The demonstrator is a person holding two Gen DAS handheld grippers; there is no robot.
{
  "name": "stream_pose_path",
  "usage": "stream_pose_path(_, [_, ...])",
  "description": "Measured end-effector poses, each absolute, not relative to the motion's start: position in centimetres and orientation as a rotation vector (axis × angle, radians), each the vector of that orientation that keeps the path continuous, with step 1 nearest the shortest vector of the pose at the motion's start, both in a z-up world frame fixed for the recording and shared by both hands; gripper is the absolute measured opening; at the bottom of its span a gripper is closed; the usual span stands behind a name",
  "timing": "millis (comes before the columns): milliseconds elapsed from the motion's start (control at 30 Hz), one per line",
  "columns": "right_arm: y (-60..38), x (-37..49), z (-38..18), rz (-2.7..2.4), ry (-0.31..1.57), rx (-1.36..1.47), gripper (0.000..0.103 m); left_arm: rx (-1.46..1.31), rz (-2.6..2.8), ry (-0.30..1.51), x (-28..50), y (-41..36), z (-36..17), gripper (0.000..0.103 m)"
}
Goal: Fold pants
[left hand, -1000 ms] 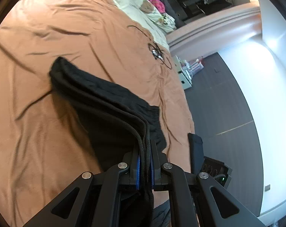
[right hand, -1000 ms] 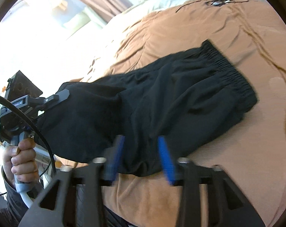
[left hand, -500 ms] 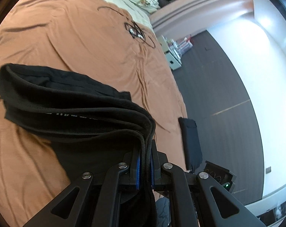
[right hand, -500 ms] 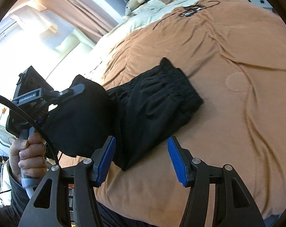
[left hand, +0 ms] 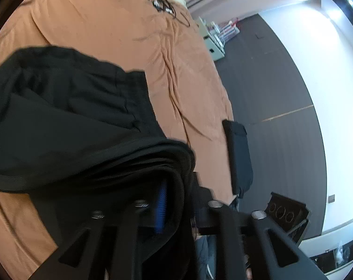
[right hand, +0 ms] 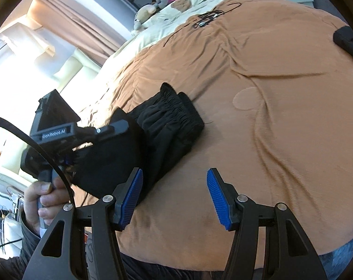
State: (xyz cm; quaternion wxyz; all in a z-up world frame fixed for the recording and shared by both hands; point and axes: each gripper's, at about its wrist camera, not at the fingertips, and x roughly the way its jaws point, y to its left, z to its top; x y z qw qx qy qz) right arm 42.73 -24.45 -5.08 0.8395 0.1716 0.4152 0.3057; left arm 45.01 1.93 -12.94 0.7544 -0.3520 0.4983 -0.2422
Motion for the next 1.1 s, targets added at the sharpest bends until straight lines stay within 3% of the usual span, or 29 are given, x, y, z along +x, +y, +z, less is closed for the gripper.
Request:
stream_pose_path(67, [-24.9, 42.6, -4.9, 0.645, 0.873, 0.382, 0.065, -0.787, -0.555, 1.085, 44.7, 1.7, -13.0, 0.069])
stream_pose_path(167, [-25.1, 42.5, -4.5, 0.651, 0.858, 0.407, 0.069, -0.794, -0.558, 1.06, 43.6, 2.4, -12.7, 0.095])
stream_pose_path(467, [-22.4, 44.7, -6.0, 0.666, 0.898, 0.351, 0.074, -0.858, -0.458, 1.067, 41.2, 6.5, -14.4, 0.102])
stream_pose_path(1100, [-19.0, 47.0, -7.8, 0.651, 0.961, 0.245, 0.074, -0.987, -0.284, 1.075, 42.4, 10.8, -19.8, 0.101])
